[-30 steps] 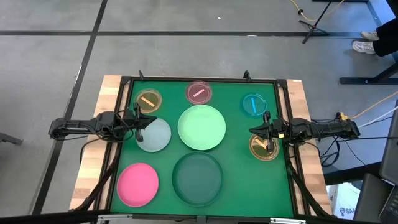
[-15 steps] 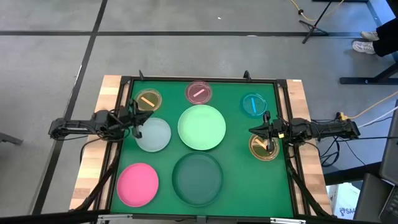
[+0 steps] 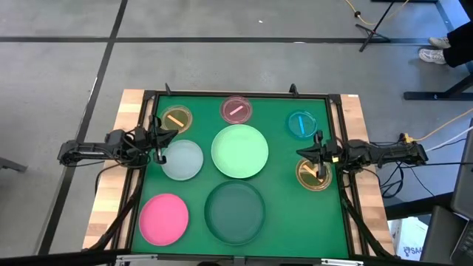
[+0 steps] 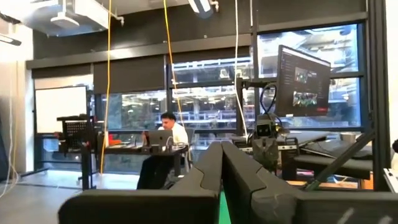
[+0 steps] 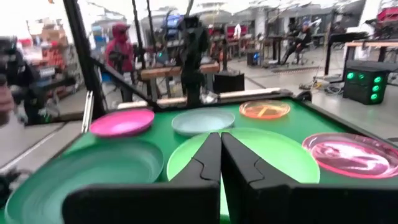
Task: Stack plastic plates
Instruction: Stack the dark green plate on the light green plate
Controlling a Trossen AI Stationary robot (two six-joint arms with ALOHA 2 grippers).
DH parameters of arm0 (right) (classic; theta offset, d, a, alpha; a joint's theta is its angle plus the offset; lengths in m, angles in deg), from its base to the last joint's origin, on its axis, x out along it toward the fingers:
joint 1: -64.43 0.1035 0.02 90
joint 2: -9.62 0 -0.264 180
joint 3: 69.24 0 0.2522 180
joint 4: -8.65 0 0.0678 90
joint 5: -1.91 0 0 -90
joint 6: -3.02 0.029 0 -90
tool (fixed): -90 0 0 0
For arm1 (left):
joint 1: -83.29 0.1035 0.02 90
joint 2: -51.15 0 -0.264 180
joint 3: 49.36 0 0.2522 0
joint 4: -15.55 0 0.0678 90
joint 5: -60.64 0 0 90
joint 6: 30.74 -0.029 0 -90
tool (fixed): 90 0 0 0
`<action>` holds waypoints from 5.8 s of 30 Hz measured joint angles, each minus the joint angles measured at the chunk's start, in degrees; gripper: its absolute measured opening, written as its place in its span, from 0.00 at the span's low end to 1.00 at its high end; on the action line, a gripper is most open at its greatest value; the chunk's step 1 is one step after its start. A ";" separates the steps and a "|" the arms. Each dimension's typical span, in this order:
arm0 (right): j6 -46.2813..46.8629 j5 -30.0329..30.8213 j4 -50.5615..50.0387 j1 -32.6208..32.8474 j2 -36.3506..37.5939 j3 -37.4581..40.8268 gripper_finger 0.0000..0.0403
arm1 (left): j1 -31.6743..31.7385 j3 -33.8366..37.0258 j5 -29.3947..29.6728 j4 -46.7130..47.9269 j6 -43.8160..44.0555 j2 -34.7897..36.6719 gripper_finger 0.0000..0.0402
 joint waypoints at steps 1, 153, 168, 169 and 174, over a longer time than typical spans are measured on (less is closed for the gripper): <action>0.49 0.45 0.77 0.00 -0.14 0.01 0.00 | 0.00 0.00 0.00 -0.19 -0.26 0.00 0.00; 13.36 -13.44 0.64 -26.96 -85.42 -47.63 0.00 | 0.11 0.00 -3.03 -6.65 -7.30 0.01 0.00; 12.16 -14.71 0.11 -28.52 -93.14 -47.63 0.04 | 0.09 0.00 -3.04 -6.63 -7.26 0.00 0.00; 11.66 -14.80 0.02 -28.51 -93.39 -47.63 0.06 | 0.11 0.00 -3.04 -6.63 -7.27 0.00 0.00; 9.29 -14.78 0.46 -28.50 -93.32 -47.63 0.23 | 0.10 0.00 -3.04 -6.61 -7.28 0.00 0.00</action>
